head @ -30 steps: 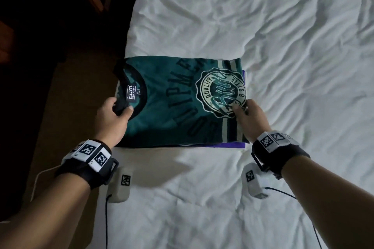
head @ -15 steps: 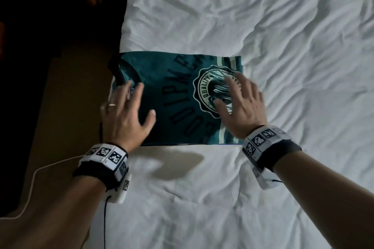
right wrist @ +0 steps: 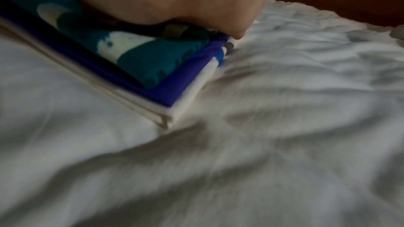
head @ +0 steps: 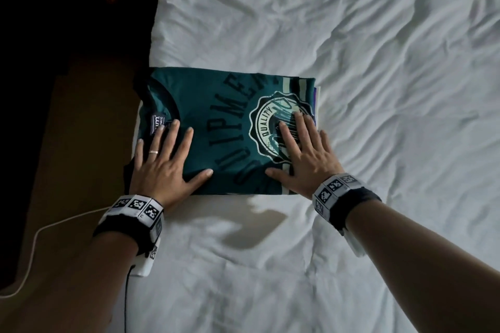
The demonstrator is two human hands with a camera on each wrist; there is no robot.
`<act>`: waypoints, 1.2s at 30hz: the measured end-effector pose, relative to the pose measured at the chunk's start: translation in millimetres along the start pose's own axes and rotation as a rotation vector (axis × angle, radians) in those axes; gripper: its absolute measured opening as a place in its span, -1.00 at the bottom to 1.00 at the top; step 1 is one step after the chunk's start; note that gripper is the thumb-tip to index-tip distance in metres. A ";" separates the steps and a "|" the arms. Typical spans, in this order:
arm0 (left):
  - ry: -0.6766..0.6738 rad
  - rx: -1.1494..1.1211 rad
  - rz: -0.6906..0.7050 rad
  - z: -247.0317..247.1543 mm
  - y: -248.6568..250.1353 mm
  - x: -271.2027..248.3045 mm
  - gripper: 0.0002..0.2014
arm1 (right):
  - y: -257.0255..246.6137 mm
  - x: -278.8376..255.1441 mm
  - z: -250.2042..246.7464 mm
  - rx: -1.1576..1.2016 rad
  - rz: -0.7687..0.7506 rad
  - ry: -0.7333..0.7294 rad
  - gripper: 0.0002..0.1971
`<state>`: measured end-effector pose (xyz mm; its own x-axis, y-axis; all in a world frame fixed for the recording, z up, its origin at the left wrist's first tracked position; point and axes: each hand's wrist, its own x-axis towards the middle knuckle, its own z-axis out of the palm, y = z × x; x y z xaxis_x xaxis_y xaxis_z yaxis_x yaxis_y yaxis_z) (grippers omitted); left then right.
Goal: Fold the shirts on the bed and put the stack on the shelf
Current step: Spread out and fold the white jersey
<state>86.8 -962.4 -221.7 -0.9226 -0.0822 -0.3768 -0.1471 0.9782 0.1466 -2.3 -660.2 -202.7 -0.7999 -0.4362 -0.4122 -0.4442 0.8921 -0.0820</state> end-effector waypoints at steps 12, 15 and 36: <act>-0.168 -0.202 0.230 -133.5 202.6 -21.8 -0.72 | 118.8 -136.8 -94.3 0.370 0.323 -0.113 -0.60; -0.175 -0.168 0.363 -168.5 298.3 -37.7 -0.75 | 170.9 -206.2 -117.1 0.481 0.443 -0.066 -0.66; -0.362 -0.115 0.557 -44.6 927.6 -96.4 -0.82 | 670.9 -531.0 5.2 0.724 0.875 0.081 -0.75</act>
<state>23.4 -55.6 -8.6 -0.6967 0.5176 -0.4967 0.2605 0.8277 0.4972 126.5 170.6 -43.5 -0.7562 0.3865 -0.5280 0.5955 0.7408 -0.3107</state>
